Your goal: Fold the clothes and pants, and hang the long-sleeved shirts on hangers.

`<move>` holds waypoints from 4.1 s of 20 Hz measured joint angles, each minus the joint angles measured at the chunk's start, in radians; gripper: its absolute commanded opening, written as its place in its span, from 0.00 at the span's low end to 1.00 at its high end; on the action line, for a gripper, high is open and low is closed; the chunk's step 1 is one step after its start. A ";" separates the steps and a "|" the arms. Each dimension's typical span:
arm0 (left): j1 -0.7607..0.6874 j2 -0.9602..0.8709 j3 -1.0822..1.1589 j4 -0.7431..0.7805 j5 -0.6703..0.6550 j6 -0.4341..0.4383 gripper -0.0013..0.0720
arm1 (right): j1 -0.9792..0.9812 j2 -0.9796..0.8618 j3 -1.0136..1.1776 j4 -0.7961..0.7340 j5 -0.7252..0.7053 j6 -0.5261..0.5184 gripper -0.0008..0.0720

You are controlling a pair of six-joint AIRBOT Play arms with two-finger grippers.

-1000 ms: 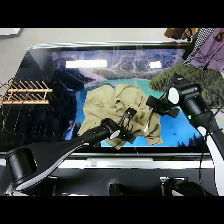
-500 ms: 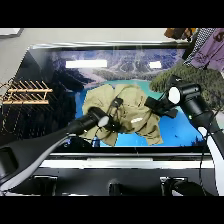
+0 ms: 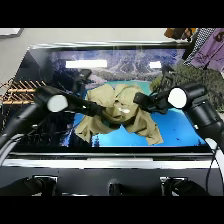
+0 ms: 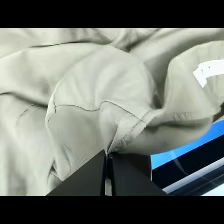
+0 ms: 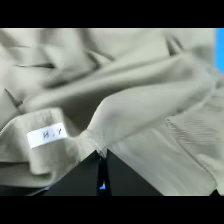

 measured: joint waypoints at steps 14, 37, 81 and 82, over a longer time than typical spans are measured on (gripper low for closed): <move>0.049 0.240 -0.113 0.078 -0.104 -0.161 0.04 | 0.158 0.038 0.116 -0.196 0.173 0.059 0.04; 0.792 0.224 -0.261 0.016 -0.040 0.121 0.86 | 0.182 -0.134 -0.015 -0.158 -0.073 0.147 0.04; 1.402 -0.364 -0.126 -0.085 0.137 0.887 0.36 | 0.182 -0.134 -0.015 -0.161 0.065 0.142 0.04; 1.402 -0.365 -0.126 -0.084 0.129 0.887 0.36 | 0.182 -0.134 -0.015 -0.163 0.065 0.142 0.04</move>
